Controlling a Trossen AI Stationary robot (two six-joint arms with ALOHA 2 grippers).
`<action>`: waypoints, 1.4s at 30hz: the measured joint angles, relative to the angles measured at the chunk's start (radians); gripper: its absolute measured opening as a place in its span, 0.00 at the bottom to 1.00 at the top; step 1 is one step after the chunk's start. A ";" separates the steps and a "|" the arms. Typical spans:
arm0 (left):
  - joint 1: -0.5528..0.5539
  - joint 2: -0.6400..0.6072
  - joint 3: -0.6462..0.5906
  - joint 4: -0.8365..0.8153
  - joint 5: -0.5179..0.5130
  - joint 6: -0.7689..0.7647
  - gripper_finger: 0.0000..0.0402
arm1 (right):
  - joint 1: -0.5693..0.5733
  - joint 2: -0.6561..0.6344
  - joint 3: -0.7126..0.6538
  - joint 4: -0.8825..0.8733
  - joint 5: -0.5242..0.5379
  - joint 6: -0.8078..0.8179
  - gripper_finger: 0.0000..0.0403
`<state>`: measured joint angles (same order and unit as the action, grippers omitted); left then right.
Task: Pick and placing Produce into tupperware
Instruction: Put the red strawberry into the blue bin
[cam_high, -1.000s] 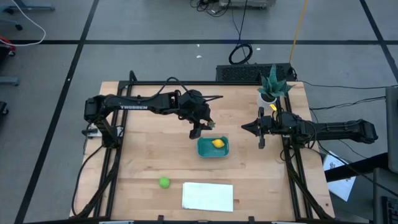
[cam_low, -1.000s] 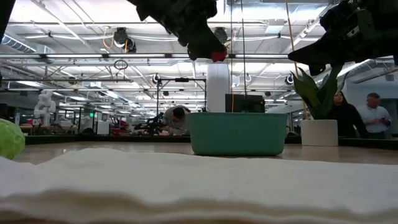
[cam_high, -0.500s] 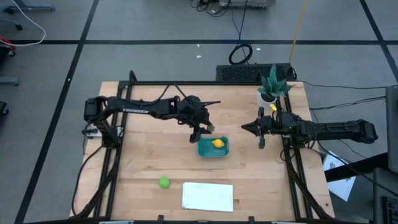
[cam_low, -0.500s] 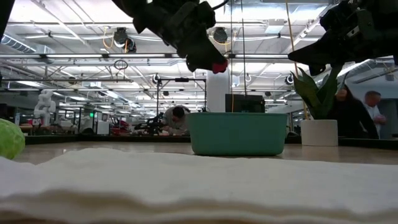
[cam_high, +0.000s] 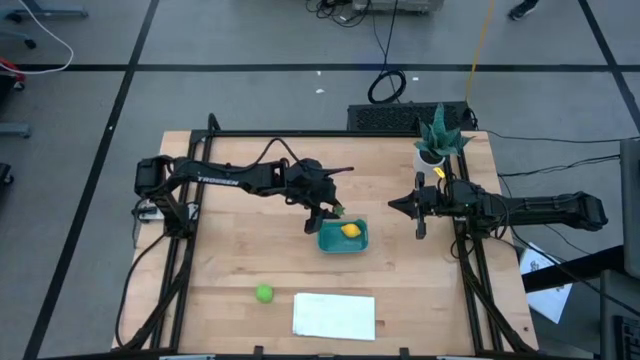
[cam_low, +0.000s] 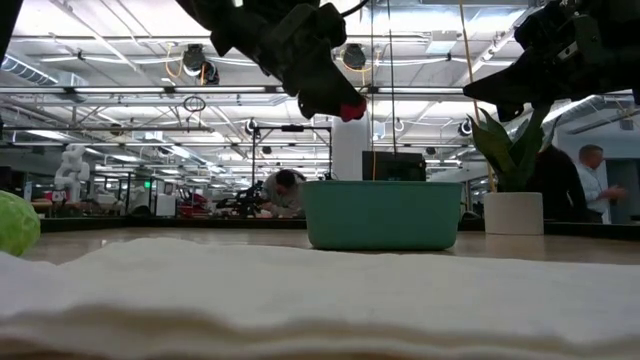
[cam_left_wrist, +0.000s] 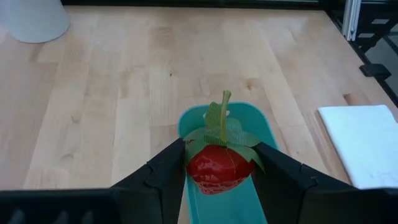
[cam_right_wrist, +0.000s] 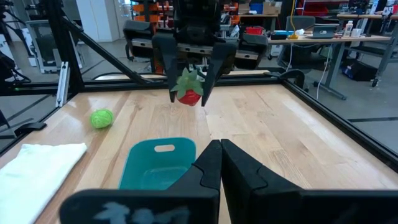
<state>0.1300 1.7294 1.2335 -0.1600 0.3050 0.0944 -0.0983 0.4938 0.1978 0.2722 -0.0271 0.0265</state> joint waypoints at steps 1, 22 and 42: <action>-0.002 0.000 0.000 0.000 0.000 0.000 0.42 | 0.000 0.000 0.000 0.000 0.000 0.000 0.00; -0.017 0.011 0.001 -0.085 -0.057 -0.051 0.42 | 0.000 0.000 0.000 0.004 0.000 0.000 0.00; -0.072 0.182 0.001 -0.053 -0.092 -0.016 0.42 | 0.000 0.043 0.000 0.016 0.000 0.010 0.00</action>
<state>0.0582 1.9113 1.2343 -0.2128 0.2131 0.0779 -0.0982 0.5373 0.1978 0.2882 -0.0269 0.0364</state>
